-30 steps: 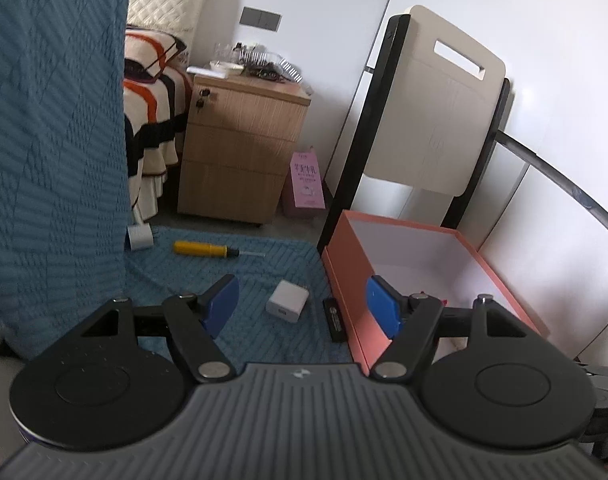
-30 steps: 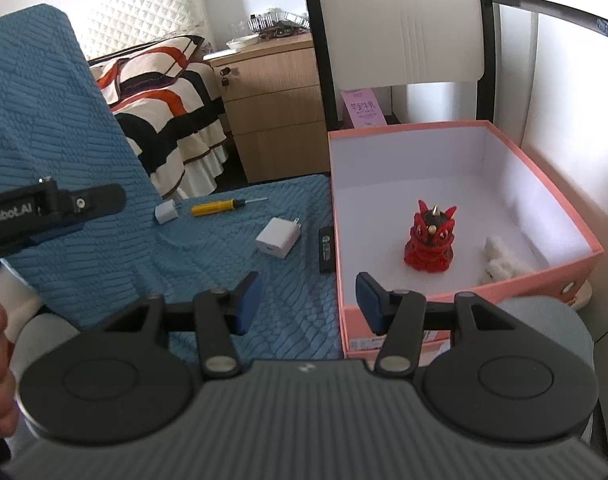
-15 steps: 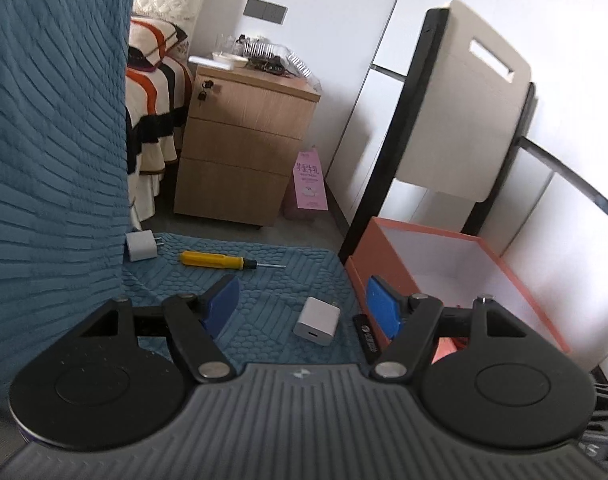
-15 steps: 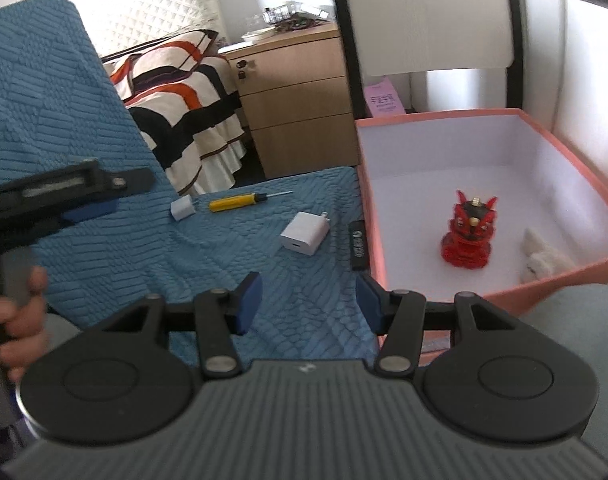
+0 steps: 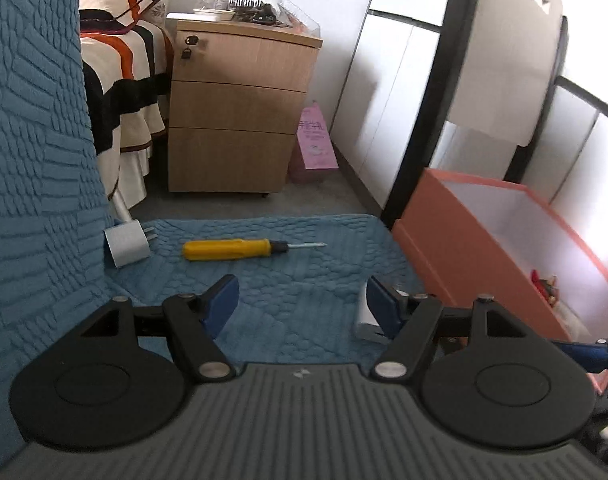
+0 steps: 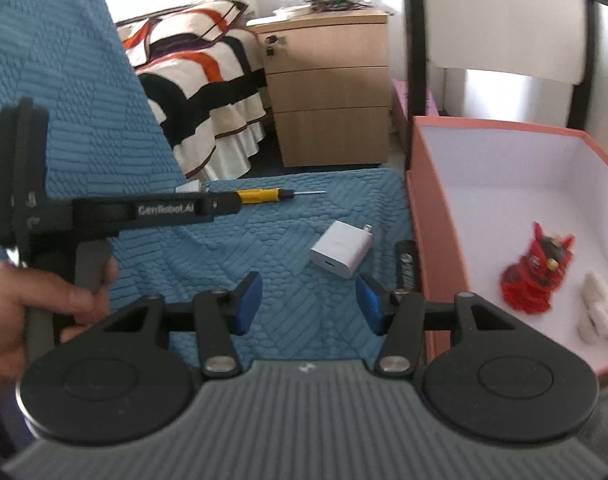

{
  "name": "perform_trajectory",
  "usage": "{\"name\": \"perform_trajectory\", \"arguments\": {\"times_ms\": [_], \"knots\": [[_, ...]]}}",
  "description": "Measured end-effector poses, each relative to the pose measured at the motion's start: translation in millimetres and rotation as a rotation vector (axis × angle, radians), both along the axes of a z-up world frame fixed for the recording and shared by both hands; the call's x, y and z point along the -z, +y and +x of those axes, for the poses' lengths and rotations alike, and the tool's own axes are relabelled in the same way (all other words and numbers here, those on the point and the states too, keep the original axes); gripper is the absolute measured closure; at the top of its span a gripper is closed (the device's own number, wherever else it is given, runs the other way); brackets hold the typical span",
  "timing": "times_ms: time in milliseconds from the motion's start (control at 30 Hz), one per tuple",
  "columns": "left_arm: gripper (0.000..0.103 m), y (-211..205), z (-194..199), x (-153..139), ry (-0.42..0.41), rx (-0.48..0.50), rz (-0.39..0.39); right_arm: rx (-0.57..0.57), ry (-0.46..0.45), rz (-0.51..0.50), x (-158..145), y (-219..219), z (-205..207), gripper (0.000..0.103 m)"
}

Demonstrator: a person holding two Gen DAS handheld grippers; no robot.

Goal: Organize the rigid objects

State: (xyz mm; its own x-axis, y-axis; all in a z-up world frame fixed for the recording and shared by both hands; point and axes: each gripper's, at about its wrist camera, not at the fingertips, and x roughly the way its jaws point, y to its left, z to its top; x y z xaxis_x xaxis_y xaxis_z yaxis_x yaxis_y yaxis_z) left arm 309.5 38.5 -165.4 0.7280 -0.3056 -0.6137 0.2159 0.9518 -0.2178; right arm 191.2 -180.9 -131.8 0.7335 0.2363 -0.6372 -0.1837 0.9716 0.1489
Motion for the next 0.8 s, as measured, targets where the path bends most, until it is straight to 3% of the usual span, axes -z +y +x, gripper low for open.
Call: {"name": "perform_trajectory", "arguments": {"times_ms": [300, 333, 400, 433, 800], "knots": [[0.028, 4.8, 60.5, 23.8, 0.025, 0.051, 0.105, -0.006, 0.072, -0.04, 34.4, 20.0, 53.6, 0.047], [0.028, 3.1, 67.9, 27.7, 0.029, 0.068, 0.129, -0.004, 0.068, -0.049, 37.6, 21.6, 59.9, 0.045], [0.028, -1.1, 78.2, 32.8, 0.032, 0.08, 0.167, 0.016, 0.041, -0.071, 44.9, 24.0, 71.8, 0.025], [0.028, -1.8, 84.2, 34.8, 0.035, 0.087, 0.175, 0.032, 0.029, -0.084, 49.5, 24.7, 78.0, 0.023], [0.028, -16.6, 139.3, 54.8, 0.035, 0.135, 0.285, 0.105, 0.12, -0.058, 83.4, 20.3, 121.3, 0.023]]}}
